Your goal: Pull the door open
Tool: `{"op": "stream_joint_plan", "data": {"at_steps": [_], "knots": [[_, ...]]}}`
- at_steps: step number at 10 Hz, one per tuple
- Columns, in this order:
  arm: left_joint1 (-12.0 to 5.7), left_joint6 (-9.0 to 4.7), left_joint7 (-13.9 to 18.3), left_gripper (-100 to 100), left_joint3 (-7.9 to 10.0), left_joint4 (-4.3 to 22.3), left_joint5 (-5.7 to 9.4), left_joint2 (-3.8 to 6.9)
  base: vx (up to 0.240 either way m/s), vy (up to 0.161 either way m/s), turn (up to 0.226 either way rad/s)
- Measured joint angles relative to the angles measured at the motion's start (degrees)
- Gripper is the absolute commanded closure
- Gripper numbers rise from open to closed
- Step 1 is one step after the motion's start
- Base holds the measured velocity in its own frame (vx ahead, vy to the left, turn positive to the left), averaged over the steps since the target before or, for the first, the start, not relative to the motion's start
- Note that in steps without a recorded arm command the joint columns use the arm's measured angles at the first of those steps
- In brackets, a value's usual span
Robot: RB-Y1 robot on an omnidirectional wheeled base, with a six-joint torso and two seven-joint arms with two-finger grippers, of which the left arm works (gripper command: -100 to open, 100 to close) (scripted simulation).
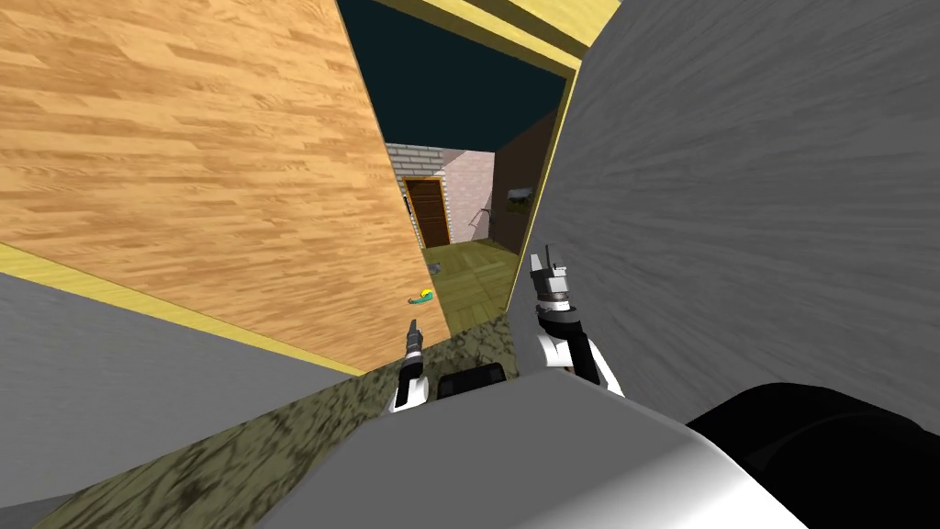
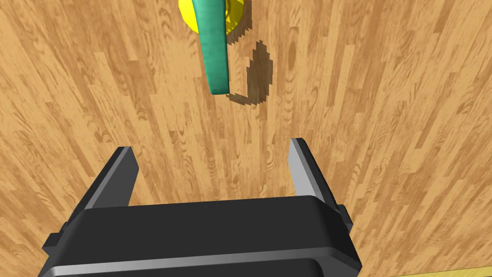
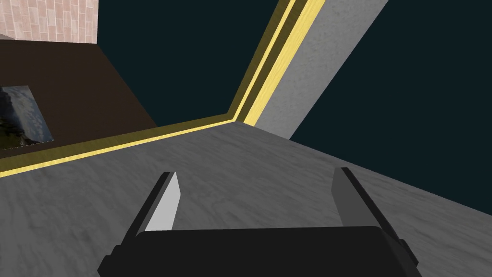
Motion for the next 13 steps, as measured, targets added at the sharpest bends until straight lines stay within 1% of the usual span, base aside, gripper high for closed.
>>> {"op": "stream_joint_plan", "data": {"at_steps": [1, 2, 3, 4, 5, 7, 9, 13], "knots": [[0.23, 0.13, 0.1, -100, 0.03, -0.3, 0.00, 0.56, -0.199, 0.040, -0.155], [-0.13, -0.05, 0.2, -100, 0.26, 0.3, 0.09, 1.34, -0.155, 0.036, -0.171], [-0.27, 0.14, 0.6, -100, 0.49, 0.2, 0.24, 2.38, 0.042, 0.012, -0.204], [-0.56, 0.45, 1.2, -100, 0.93, 0.4, 0.52, 3.28, 0.144, -0.006, -0.080], [-0.94, 0.35, 1.6, -100, 1.19, 1.1, 0.71, 3.82, 0.156, 0.006, 0.017], [-1.21, 0.18, 1.9, -100, 1.41, 1.6, 0.88, 3.97, 0.202, -0.011, 0.015], [-1.38, 0.33, 2.2, -100, 1.61, 1.8, 1.07, 3.99, 0.248, 0.006, 0.051], [-1.76, 0.40, 2.7, -100, 1.95, 2.4, 1.44, 3.79, 0.201, -0.025, 0.050]]}}
